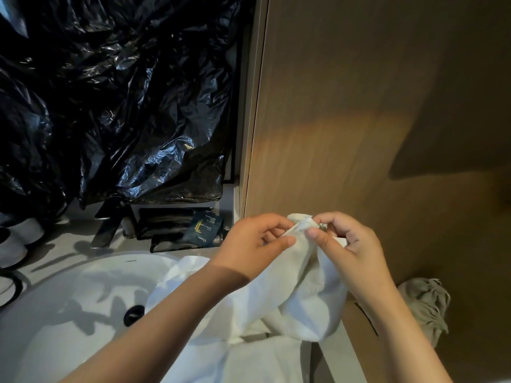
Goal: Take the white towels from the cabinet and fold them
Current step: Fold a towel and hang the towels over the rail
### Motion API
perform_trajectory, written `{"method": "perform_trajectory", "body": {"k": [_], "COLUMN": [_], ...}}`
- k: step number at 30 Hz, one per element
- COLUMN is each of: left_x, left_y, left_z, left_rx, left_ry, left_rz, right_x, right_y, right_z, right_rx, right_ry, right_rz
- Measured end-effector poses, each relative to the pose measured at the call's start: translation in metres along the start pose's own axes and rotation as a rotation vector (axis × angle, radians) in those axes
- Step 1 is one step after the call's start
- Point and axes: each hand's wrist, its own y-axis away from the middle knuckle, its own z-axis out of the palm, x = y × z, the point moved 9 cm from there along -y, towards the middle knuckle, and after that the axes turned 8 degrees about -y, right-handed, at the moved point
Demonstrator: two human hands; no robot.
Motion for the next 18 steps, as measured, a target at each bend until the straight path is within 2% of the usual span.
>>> {"method": "perform_trajectory", "body": {"k": [3, 10, 18], "left_x": [-0.006, -0.026, -0.052], "left_y": [0.000, -0.014, -0.048], "left_z": [-0.005, -0.051, -0.124], "left_rx": [0.029, 0.176, 0.379], "left_ry": [0.040, -0.063, -0.200], "left_rz": [-0.019, -0.069, -0.147], "right_x": [0.002, 0.011, 0.034], "right_y": [-0.001, -0.016, -0.059], "right_z": [-0.010, -0.052, -0.097], "right_rx": [0.028, 0.129, 0.058], "right_ry": [0.003, 0.091, 0.478], "right_rz": [0.003, 0.060, 0.211]}}
